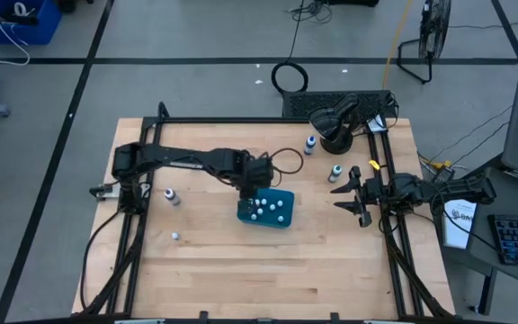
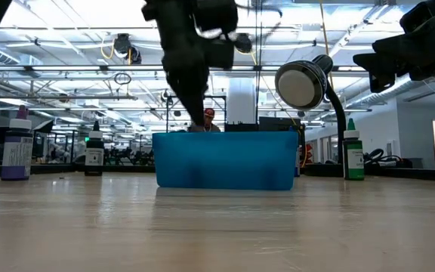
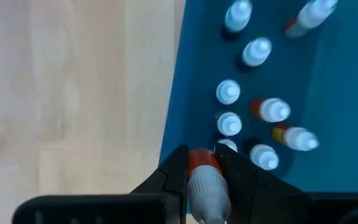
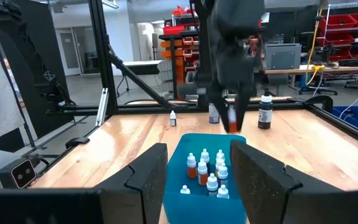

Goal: Pick & Place food coloring
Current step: Put the small orange food coloring bottle into the blue bin

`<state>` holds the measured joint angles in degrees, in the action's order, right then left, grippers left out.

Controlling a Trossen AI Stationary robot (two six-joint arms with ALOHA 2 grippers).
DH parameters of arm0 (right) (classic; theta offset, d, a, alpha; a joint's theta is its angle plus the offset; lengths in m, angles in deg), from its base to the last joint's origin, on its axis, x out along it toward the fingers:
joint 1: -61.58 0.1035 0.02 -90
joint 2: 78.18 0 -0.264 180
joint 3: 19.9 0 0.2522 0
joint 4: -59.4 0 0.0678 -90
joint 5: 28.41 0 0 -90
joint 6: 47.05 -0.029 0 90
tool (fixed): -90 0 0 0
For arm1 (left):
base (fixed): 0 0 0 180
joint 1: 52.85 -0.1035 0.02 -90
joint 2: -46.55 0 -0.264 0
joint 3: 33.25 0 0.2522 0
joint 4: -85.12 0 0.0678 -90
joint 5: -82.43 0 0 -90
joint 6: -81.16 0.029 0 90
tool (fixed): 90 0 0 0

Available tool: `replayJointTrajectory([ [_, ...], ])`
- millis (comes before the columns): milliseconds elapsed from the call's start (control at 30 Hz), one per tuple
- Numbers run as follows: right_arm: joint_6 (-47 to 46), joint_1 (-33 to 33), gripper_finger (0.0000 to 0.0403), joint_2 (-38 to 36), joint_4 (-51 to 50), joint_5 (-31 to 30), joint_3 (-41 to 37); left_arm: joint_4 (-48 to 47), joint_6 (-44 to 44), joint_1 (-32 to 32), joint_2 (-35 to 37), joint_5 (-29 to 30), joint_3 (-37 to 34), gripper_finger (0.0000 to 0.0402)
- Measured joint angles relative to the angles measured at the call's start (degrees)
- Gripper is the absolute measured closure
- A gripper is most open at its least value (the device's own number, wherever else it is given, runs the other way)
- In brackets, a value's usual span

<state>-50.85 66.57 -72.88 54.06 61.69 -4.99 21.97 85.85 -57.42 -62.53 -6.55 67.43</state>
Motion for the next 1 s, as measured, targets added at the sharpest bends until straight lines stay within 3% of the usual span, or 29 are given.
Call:
replayJointTrajectory([
  [400, 0.0, 0.0, 0.0237, 0.0, 0.0, 0.0, 0.0, 0.4, 0.2, 0.0, -9.3, -1.1, 0.0, 0.034],
  [800, 0.0, 0.0, 0.0237, 0.0, 0.0, 0.0, 0.0, 2.5, 0.4, 0.2, -9.9, -3.7, 0.0, 0.0337],
  [1000, 0.0, 0.0, 0.0238, 0.0, 0.0, 0.0, 0.0, 2.4, -0.3, 0.2, -9.3, -4.0, 0.0, 0.0299],
])
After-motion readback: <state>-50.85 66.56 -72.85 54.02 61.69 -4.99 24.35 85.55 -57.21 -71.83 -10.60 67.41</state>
